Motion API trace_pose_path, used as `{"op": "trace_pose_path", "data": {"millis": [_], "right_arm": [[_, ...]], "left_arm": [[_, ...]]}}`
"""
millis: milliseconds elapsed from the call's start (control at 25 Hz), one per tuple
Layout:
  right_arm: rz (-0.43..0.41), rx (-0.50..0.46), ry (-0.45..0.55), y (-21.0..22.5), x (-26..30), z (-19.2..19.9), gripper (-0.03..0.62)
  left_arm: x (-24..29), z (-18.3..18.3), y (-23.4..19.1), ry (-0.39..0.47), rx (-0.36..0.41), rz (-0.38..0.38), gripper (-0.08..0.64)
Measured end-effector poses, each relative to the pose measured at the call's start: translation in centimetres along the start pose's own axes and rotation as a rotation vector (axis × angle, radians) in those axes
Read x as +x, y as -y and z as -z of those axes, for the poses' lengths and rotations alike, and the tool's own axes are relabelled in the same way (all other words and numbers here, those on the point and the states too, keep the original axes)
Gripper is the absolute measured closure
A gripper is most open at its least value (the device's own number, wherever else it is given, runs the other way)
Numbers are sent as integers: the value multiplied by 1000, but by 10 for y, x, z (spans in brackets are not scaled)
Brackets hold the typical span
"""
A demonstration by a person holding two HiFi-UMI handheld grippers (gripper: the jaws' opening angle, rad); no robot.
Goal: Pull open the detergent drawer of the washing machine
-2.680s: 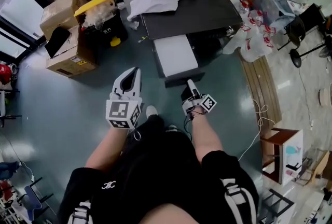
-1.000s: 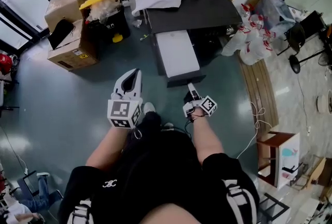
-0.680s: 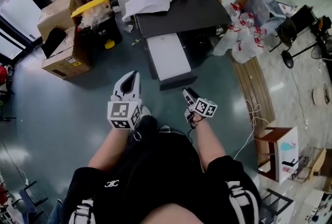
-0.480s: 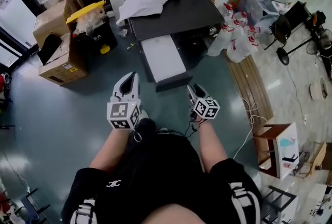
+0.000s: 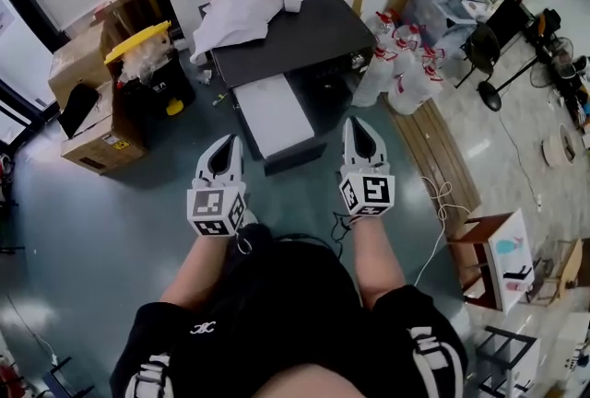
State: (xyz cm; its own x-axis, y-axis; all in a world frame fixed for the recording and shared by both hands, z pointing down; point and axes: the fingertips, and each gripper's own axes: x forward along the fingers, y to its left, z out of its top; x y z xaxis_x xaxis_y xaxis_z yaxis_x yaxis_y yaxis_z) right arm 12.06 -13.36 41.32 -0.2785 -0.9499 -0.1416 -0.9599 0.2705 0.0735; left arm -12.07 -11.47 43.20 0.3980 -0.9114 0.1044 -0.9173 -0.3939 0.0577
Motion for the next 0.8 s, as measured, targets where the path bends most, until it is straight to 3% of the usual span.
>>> {"op": "trace_pose_path", "data": {"millis": [200,800], "right_arm": [[-10,-47,55,-10,2,-39,591],[9,-49,56,-16,20,-46,589]], "left_arm": [[5,-14,10,26,30,20,558],[23,-31,8,44,54,28,558]]}}
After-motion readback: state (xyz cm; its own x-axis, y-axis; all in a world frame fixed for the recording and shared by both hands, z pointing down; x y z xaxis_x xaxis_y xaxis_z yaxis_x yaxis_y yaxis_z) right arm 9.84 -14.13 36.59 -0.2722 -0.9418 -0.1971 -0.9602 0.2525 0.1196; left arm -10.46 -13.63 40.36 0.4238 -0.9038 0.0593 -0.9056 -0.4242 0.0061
